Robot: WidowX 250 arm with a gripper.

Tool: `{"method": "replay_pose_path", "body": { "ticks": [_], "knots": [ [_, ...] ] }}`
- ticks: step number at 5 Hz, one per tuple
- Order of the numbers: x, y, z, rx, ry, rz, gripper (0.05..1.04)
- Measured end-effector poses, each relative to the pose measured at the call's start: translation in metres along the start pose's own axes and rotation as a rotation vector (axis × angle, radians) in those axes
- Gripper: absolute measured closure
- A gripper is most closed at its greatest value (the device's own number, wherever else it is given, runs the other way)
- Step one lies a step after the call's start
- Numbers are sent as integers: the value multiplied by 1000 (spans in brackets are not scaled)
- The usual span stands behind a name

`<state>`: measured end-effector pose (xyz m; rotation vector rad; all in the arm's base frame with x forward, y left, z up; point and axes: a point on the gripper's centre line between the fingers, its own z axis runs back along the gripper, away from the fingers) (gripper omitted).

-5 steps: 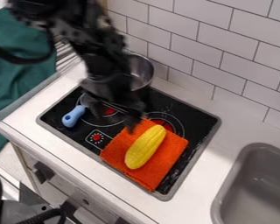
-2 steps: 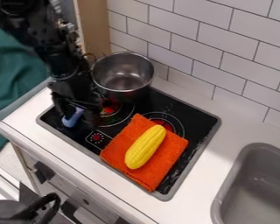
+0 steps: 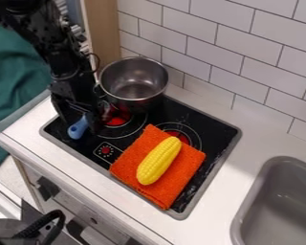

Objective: Move the plastic spatula to the right burner

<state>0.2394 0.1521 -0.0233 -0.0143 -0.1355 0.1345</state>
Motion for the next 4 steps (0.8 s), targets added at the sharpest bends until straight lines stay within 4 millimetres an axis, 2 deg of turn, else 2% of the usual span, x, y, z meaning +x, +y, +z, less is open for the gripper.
{"method": "replay_pose_path", "body": {
  "ticks": [1, 2, 4],
  "knots": [
    [0, -1, -18, -29, 37, 9, 81],
    [13, -2, -23, -34, 23, 4, 134],
    [18, -4, -26, -28, 13, -4, 714]
  ]
}}
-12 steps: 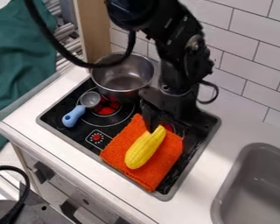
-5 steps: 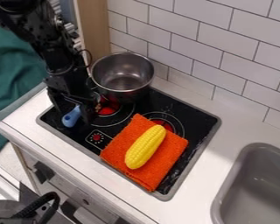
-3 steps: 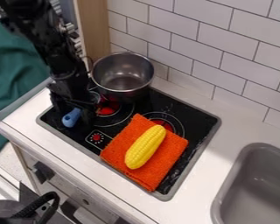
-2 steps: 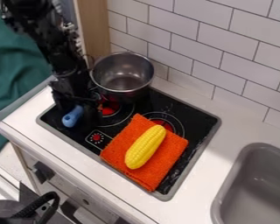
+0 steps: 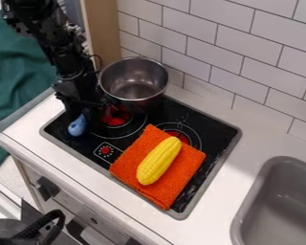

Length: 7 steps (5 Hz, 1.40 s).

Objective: Move the plastic spatula to the right burner

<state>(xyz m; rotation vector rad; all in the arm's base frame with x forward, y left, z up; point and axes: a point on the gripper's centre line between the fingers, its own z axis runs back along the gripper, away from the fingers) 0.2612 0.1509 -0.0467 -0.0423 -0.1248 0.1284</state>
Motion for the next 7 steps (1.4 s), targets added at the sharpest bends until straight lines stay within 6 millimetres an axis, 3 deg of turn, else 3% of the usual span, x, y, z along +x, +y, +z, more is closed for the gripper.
{"method": "replay_pose_path", "body": {
  "ticks": [1, 2, 3, 4, 5, 6, 7],
  "knots": [
    [-3, -3, 2, -2, 3, -1, 792],
    [-28, -18, 10, -7, 51, 2, 792],
    [-31, -27, 38, 46, 10, 17, 792],
    [-34, -46, 53, 65, -8, -3, 792],
    [-19, -75, 70, 78, -62, -50, 792],
    [12, -124, 86, 83, -108, -106, 792],
    [37, -155, 86, 72, -113, -131, 792]
  ]
}}
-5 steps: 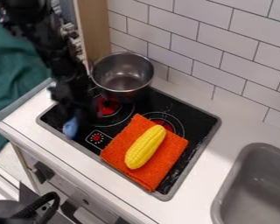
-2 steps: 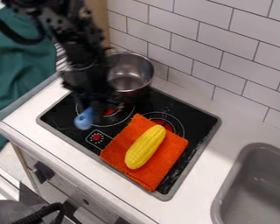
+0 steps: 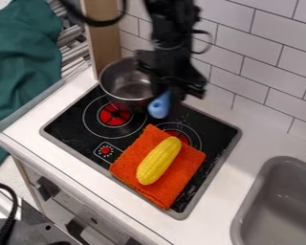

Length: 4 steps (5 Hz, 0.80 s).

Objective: Move the plastic spatula to the right burner

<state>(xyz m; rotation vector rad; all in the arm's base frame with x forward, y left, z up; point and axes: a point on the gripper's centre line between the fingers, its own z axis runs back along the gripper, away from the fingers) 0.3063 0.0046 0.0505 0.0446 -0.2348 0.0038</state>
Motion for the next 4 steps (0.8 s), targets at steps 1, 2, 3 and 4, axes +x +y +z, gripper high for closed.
{"method": "replay_pose_path", "body": {
  "ticks": [1, 2, 3, 4],
  "knots": [
    [17, -8, -13, -27, 12, 6, 792],
    [23, -10, -31, -31, 49, 26, 792],
    [24, -12, -51, -41, 79, 14, 792],
    [28, -14, -63, -43, 92, 13, 792]
  ]
}}
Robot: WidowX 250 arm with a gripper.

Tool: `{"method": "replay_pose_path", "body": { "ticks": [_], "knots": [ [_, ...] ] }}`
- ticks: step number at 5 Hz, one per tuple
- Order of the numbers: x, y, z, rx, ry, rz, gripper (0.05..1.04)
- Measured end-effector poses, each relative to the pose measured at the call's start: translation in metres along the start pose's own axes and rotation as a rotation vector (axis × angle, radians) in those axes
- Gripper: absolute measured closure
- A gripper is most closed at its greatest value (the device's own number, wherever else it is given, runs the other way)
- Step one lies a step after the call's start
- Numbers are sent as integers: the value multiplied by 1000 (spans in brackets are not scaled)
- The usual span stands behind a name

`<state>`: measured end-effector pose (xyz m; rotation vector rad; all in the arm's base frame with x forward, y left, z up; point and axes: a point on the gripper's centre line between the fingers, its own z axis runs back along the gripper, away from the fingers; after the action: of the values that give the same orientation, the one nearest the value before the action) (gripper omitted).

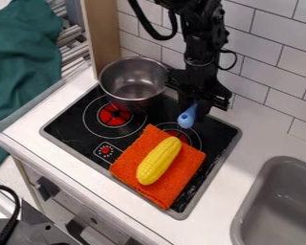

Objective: Move the plastic spatula to the right burner

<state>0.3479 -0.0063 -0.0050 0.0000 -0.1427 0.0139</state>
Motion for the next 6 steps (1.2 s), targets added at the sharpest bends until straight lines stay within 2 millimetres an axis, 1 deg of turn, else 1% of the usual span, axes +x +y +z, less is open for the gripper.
{"method": "replay_pose_path", "body": {
  "ticks": [1, 2, 3, 4, 5, 6],
  "knots": [
    [5, -1, -12, -3, 22, -8, 792],
    [7, -1, -14, -3, 26, -12, 731],
    [6, -2, -14, -5, 28, -24, 428],
    [-2, -1, -17, -3, 43, -15, 131],
    [-4, 0, 1, 12, -2, -15, 72],
    [-16, -2, 29, 34, -57, -21, 77]
  ]
}}
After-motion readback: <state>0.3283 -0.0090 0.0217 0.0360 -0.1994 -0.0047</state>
